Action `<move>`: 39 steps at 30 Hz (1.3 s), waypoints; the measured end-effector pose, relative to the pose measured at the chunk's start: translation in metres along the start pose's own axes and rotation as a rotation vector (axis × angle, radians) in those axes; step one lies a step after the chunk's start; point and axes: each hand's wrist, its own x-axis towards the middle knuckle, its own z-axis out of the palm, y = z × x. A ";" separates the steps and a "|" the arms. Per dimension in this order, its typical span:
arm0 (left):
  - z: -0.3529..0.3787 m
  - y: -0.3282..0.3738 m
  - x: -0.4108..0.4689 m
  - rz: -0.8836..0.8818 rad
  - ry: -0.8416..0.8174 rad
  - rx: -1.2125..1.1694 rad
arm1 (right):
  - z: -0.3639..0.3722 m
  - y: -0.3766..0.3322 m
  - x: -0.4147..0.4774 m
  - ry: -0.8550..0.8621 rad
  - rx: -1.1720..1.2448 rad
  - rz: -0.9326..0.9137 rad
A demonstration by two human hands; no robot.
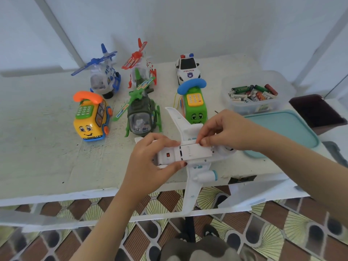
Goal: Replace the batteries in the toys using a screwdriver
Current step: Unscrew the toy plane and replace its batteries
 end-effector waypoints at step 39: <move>0.004 0.008 -0.003 -0.053 0.056 -0.049 | 0.001 -0.013 -0.005 0.037 -0.276 -0.025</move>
